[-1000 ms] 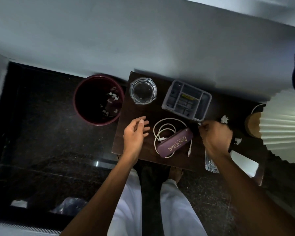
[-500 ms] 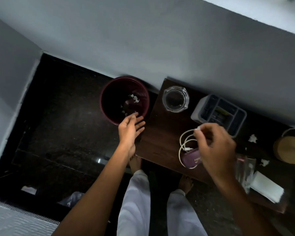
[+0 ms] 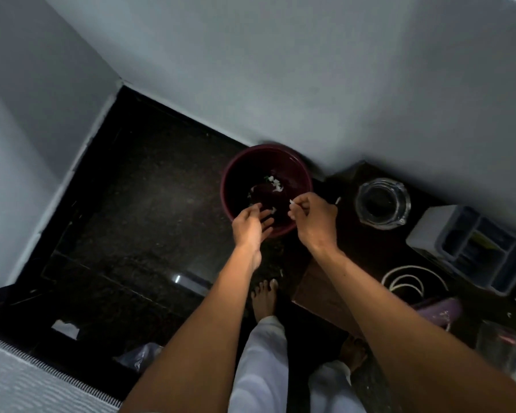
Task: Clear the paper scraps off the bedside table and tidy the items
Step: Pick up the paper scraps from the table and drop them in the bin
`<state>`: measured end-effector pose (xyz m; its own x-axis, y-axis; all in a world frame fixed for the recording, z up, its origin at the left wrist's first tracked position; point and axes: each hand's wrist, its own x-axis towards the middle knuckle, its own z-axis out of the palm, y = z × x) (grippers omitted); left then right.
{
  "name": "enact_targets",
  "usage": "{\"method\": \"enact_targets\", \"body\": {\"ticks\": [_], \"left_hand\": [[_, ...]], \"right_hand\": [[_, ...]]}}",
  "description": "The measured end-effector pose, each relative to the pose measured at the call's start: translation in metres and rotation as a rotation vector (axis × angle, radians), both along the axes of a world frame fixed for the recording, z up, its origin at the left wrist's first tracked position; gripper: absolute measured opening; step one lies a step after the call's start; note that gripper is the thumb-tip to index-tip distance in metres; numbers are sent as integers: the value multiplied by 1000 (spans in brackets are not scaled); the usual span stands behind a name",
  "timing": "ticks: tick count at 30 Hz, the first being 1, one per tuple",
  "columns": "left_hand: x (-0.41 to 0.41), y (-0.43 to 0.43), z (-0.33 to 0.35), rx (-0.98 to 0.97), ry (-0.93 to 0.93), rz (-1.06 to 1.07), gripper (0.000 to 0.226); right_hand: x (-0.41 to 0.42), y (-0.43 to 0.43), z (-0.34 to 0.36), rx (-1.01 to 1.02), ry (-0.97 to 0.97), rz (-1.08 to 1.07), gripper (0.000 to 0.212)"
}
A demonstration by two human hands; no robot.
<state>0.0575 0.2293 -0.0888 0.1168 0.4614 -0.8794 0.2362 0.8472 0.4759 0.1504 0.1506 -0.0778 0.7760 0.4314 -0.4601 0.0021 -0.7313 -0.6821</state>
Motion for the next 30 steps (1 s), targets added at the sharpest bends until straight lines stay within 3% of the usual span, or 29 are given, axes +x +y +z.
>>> {"method": "enact_targets", "body": {"ticks": [10,16,21,30], "left_hand": [[3,6,-6,-4,-2,8,31],[12,-14,31,23,-109,-21,28],[27,-67,72,207,-105,-286,24],[71,-217,119,453,-290,-771,19]], "right_hand": [[-2,18,-17,-92,80,69,32],[-7,-35,31,38,-16,68,24],[1,-107,86,79,-193,20,27],[46,-266,148,-93,-447,-177,19]]}}
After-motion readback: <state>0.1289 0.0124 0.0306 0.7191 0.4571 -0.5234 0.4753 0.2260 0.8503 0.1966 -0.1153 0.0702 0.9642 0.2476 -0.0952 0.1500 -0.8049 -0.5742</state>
